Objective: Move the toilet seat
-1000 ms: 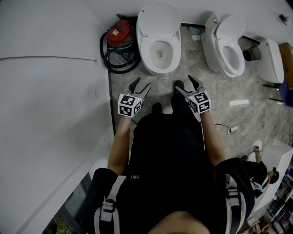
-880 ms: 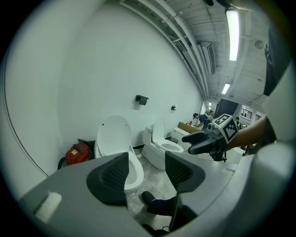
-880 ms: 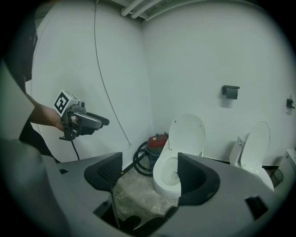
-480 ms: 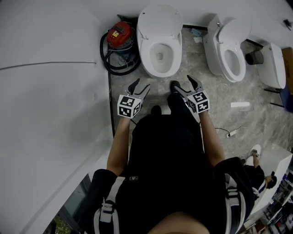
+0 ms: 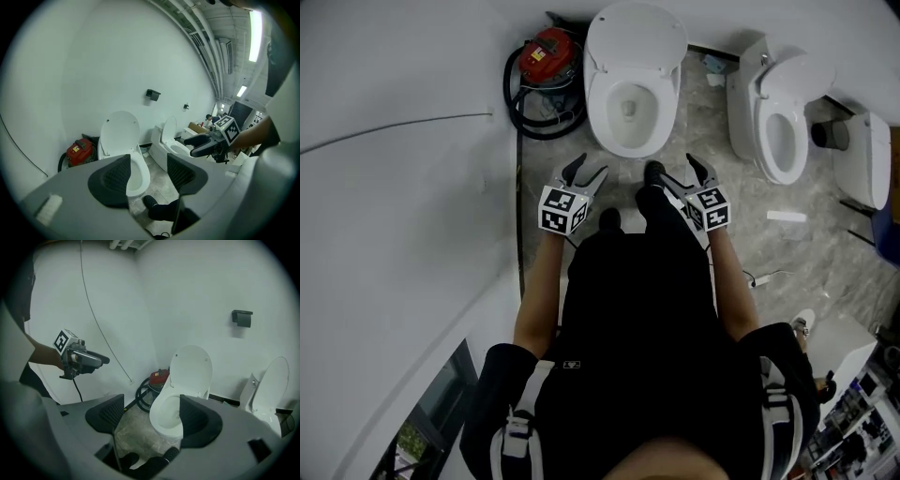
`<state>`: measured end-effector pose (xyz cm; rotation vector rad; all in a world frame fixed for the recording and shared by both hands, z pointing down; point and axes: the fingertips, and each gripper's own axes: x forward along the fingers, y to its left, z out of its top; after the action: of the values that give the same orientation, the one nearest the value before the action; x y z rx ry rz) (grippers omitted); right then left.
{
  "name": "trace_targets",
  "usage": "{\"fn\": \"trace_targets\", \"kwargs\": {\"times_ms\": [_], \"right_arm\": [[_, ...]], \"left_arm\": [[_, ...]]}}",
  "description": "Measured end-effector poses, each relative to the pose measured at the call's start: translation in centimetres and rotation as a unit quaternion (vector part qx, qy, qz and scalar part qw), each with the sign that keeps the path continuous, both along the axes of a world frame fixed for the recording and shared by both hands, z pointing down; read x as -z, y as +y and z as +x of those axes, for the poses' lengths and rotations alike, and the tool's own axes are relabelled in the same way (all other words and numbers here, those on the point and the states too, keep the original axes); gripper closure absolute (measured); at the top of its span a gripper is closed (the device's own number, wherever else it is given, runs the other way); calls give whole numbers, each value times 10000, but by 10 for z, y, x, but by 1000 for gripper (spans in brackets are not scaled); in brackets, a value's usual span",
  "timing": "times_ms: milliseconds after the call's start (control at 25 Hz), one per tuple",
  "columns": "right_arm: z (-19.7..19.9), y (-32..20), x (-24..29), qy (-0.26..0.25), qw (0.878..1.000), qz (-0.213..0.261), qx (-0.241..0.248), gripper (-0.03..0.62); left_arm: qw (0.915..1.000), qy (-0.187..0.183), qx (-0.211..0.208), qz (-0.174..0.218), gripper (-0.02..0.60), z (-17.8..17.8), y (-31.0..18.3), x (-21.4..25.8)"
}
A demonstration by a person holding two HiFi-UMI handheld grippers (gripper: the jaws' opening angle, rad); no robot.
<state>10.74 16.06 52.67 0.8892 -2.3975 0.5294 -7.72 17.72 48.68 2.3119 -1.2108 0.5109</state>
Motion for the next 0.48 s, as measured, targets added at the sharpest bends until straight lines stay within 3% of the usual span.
{"fn": "trace_targets", "kwargs": {"times_ms": [480], "right_arm": [[2, -66, -38, 9, 9924, -623, 1064, 233]], "left_arm": [[9935, -202, 910, -655, 337, 12, -37, -21]]}}
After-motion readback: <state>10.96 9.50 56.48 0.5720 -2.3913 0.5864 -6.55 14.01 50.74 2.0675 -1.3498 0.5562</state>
